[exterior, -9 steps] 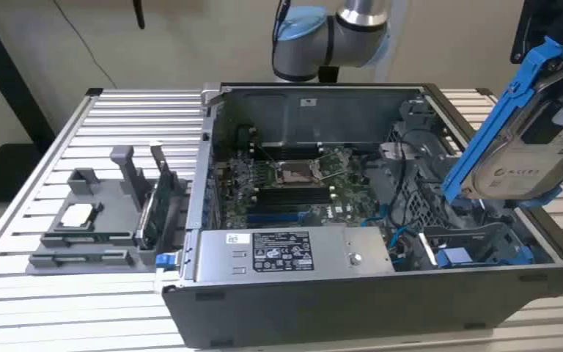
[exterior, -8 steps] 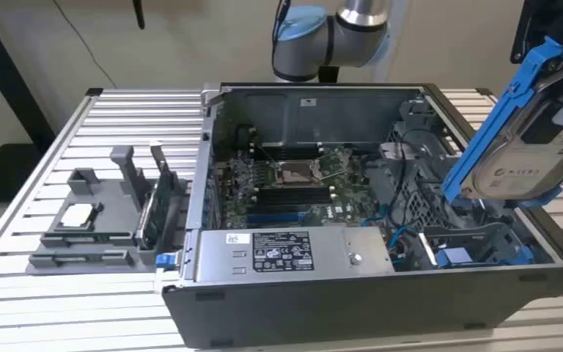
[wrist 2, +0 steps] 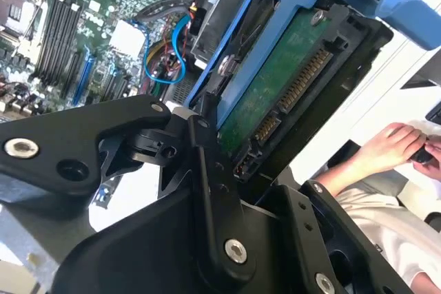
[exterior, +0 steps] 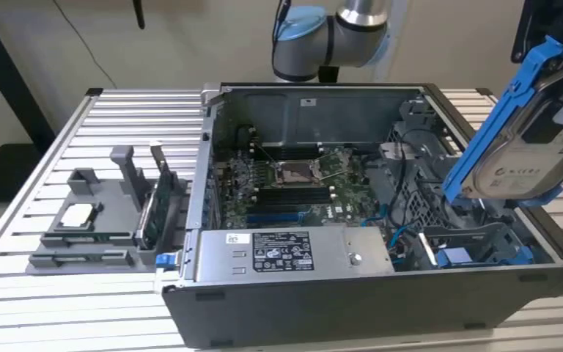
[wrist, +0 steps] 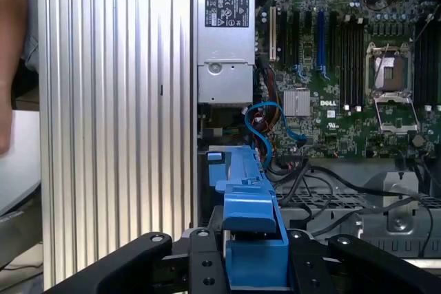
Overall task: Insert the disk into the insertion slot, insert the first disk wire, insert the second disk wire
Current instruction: 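Insert the disk into the insertion slot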
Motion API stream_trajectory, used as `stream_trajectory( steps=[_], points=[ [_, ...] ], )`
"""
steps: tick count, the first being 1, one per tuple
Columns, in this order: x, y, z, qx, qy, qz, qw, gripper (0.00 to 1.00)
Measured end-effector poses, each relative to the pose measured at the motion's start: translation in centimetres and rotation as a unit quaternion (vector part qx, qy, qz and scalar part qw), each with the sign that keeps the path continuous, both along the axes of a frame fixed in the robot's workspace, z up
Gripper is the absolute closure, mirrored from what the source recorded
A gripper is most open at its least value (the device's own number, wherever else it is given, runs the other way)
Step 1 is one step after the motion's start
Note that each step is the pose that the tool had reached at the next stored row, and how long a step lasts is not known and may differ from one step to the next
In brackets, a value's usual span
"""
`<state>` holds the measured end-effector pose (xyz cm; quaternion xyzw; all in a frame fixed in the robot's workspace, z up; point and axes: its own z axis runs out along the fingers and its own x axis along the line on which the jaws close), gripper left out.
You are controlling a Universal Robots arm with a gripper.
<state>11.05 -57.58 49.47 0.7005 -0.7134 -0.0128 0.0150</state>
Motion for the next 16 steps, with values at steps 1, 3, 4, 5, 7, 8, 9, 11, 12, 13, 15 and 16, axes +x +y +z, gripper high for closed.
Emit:
stream_trajectory(
  steps=[1,3,4,5,7,8,9,11,12,13,15,16],
  points=[
    [0.01,0.00,-0.05,0.0000,0.0000,0.000,1.0000,0.67],
    [0.03,0.00,-0.14,0.0000,0.0000,0.000,1.0000,0.67],
    [0.04,0.00,-0.19,0.0000,0.0000,0.000,1.0000,0.67],
    [0.06,0.00,-0.24,0.0000,0.0000,0.000,1.0000,0.67],
    [0.08,0.00,-0.34,0.0000,0.0000,0.000,1.0000,0.67],
    [0.08,0.00,-0.39,0.0000,0.0000,0.000,1.0000,0.67],
    [0.10,0.00,-0.44,0.0000,0.0000,0.000,1.0000,0.67],
    [0.11,0.00,-0.54,0.0000,0.0000,0.000,1.0000,0.67],
    [0.11,0.00,-0.57,0.0000,0.0000,0.000,1.0000,0.67],
    [0.11,0.00,-0.56,0.0000,0.0000,0.000,1.0000,0.67],
    [0.11,0.00,-0.59,0.0000,0.0000,0.000,1.0000,0.67],
    [0.11,0.00,-0.60,0.0000,0.0000,0.000,1.0000,0.67]
  ],
)
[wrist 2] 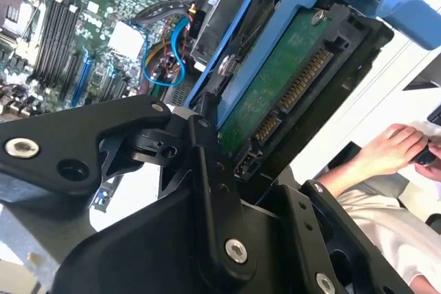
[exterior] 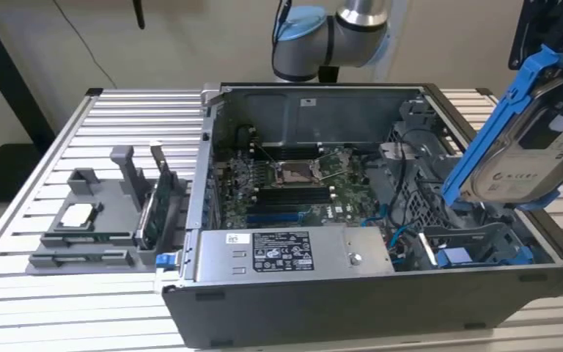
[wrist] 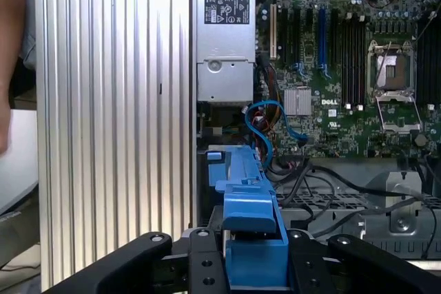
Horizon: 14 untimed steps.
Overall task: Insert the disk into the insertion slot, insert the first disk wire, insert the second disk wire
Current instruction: 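Insert the disk into the insertion slot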
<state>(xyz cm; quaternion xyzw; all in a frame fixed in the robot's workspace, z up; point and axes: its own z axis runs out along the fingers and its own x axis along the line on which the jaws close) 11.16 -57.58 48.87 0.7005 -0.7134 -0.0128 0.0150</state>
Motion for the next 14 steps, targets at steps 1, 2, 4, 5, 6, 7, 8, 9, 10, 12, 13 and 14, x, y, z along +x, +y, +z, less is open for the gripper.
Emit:
stream_trajectory(
  steps=[1,2,4,5,6,7,8,9,10,12,13,14],
  points=[
    [0.00,0.00,0.00,0.0000,0.0000,0.000,1.0000,0.67],
    [0.00,0.00,-0.03,0.0001,0.0000,0.000,1.0000,0.67],
    [0.00,0.00,-0.09,0.0001,0.0000,0.000,1.0000,0.67],
    [0.00,0.00,-0.12,0.0000,0.0000,0.000,1.0000,0.67],
    [0.00,0.00,-0.18,0.0001,0.0000,0.000,1.0000,0.67],
    [0.00,0.00,-0.23,0.0001,0.0000,0.000,1.0000,0.67],
    [0.00,0.00,-0.29,0.0001,0.0000,0.000,1.0000,0.67],
    [0.00,0.00,-0.36,0.0001,0.0000,0.000,1.0000,0.67],
    [0.00,0.00,-0.42,0.0001,0.0000,0.000,1.0000,0.67],
    [0.00,0.00,-0.54,0.0000,0.0000,0.000,1.0000,0.67],
    [0.00,0.00,-0.58,0.0000,0.0000,0.000,1.0000,0.67],
    [0.00,0.00,-0.62,0.0000,0.0000,0.000,1.0000,0.67]
  ],
)
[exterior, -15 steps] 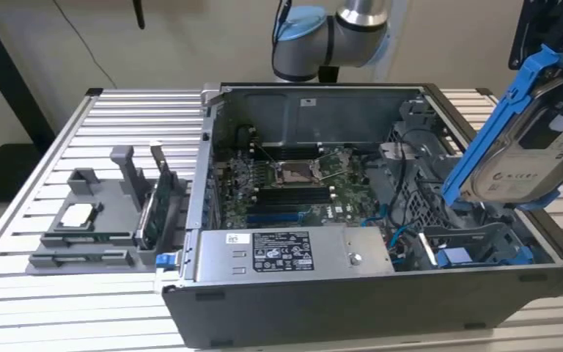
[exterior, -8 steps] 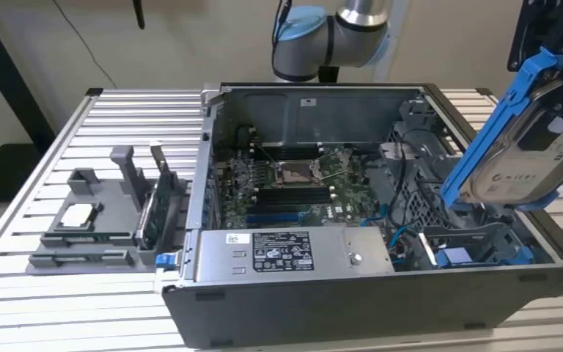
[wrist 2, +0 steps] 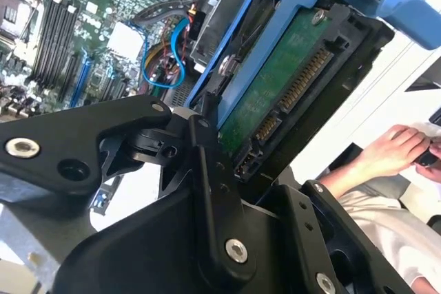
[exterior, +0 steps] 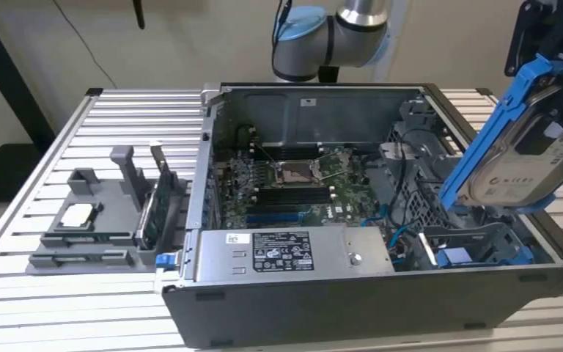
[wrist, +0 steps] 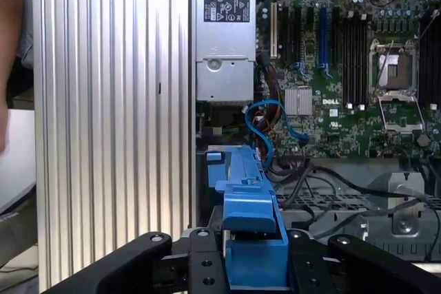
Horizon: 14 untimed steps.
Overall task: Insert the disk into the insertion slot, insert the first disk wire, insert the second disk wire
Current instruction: 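Insert the disk into the insertion slot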
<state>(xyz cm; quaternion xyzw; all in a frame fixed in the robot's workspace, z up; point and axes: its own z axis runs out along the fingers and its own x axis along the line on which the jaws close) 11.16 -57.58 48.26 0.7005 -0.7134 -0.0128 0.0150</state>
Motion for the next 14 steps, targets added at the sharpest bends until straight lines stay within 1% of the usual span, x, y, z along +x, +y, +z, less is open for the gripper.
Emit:
stream_trajectory(
  steps=[5,14],
  points=[
    [0.02,0.00,-0.26,0.0000,0.0000,0.000,1.0000,0.67],
    [0.06,0.00,-0.99,0.0001,0.0000,0.000,1.0000,0.67]
  ],
)
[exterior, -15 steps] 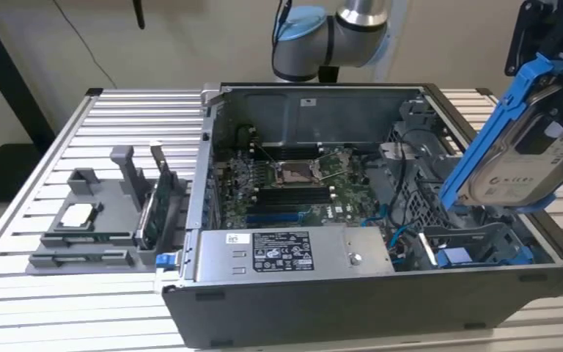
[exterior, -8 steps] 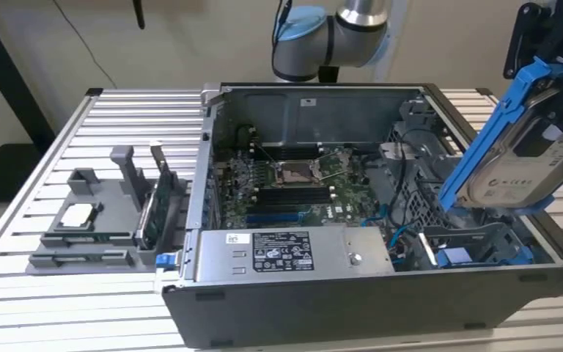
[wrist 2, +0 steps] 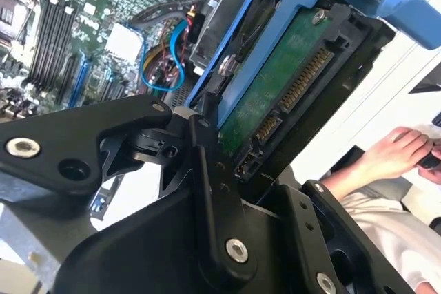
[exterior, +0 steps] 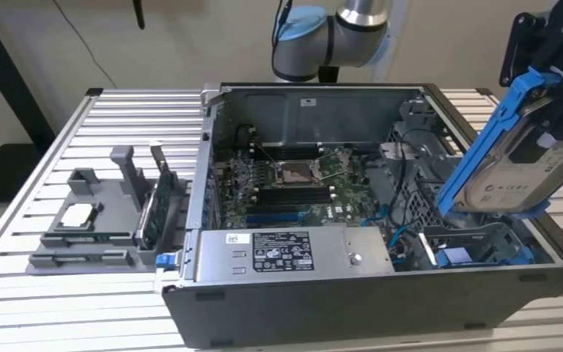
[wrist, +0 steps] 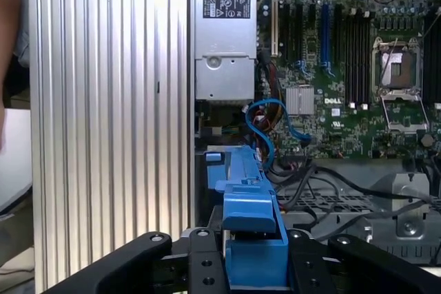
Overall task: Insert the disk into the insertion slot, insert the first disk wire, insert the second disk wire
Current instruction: 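Insert the disk into the insertion slot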
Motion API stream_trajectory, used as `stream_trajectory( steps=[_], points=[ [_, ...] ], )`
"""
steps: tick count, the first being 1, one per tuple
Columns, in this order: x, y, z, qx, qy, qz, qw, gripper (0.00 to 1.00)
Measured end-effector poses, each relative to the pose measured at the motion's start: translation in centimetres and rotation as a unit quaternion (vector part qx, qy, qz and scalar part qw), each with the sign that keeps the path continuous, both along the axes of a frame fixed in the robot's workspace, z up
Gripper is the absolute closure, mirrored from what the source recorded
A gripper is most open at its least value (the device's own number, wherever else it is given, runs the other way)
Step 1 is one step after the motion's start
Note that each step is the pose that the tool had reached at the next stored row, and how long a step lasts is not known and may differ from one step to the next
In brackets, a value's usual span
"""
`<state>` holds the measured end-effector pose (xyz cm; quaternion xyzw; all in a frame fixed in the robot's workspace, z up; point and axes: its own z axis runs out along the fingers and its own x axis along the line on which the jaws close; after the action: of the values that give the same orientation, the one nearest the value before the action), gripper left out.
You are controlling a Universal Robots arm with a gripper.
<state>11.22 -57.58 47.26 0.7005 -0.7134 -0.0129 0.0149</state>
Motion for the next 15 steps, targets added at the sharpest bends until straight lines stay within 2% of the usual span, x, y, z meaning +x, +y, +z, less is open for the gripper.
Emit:
stream_trajectory(
  steps=[15],
  points=[
    [0.0,0.00,-1.37,0.0000,0.0000,0.000,1.0000,0.67]
  ],
)
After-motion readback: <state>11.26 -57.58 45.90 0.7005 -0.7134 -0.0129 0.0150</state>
